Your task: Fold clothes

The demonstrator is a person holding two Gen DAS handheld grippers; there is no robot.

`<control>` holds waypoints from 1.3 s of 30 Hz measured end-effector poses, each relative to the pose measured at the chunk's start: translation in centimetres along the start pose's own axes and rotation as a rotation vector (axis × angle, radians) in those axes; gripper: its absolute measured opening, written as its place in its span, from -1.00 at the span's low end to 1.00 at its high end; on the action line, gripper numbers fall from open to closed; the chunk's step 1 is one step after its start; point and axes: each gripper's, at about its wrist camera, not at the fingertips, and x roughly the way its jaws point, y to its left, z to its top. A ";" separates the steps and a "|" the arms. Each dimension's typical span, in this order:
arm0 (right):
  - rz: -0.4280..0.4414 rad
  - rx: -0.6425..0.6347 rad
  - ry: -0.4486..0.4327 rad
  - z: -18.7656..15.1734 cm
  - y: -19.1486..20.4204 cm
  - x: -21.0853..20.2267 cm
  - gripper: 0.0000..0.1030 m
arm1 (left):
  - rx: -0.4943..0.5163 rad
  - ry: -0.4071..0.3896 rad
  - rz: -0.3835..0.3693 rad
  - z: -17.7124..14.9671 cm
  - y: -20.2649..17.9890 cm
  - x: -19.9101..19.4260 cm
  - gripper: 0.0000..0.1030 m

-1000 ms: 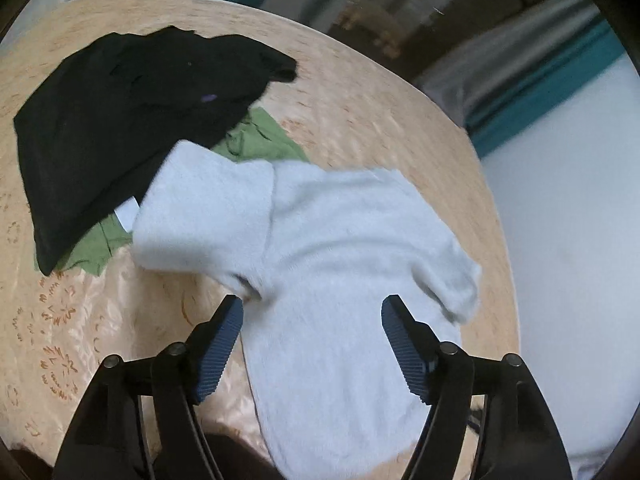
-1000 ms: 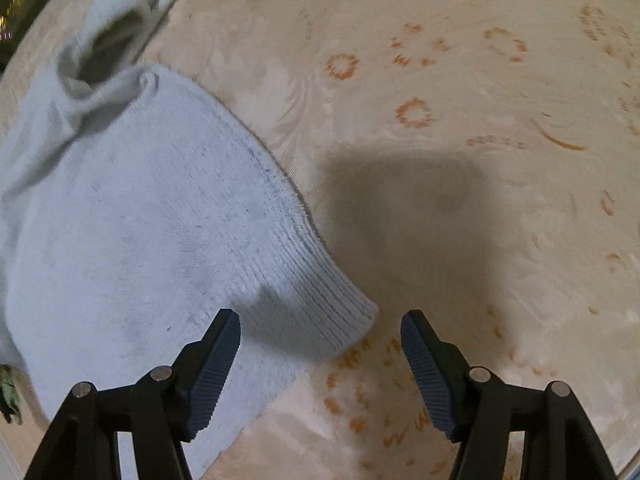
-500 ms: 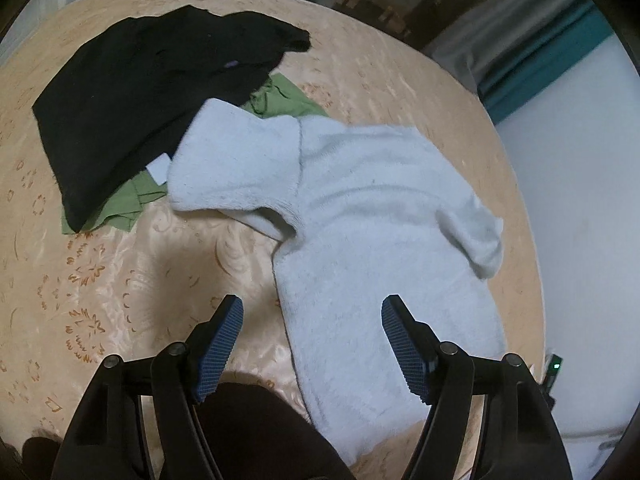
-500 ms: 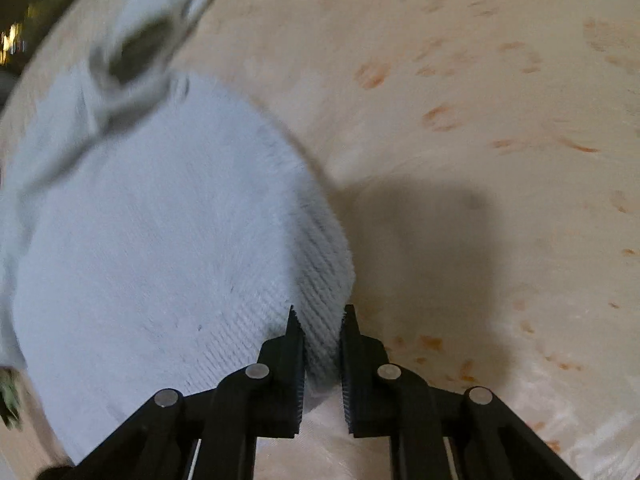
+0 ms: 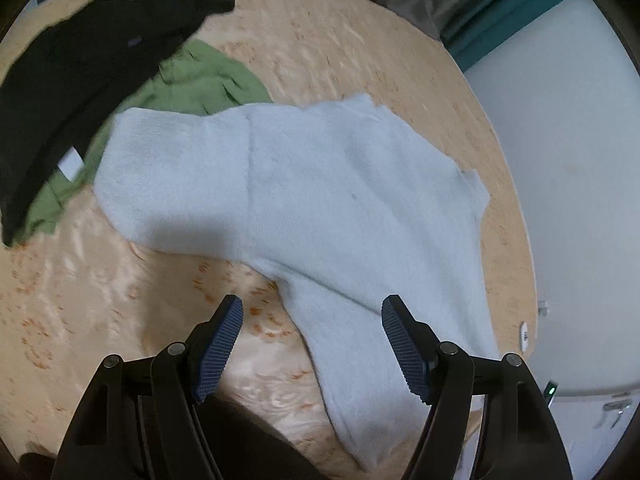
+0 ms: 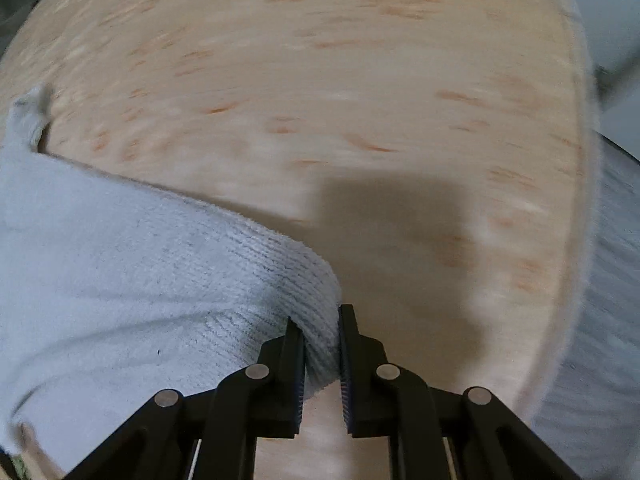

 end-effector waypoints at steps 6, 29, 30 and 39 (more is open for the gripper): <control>-0.098 0.179 -0.048 -0.4 -6.1 -2.0 -0.77 | 0.004 0.017 0.000 0.2 -0.2 1.1 0.43; 0.139 -0.956 0.236 -19.5 15.4 -3.5 0.04 | -0.004 0.063 -0.048 -3.2 -1.4 1.1 0.43; 0.131 -1.018 0.247 -21.2 16.0 -3.5 0.04 | 0.001 0.053 -0.043 -3.6 -1.2 0.6 0.43; -0.029 -1.184 0.257 -26.5 18.2 3.1 0.05 | -0.016 0.014 -0.043 -6.4 1.3 -2.1 0.44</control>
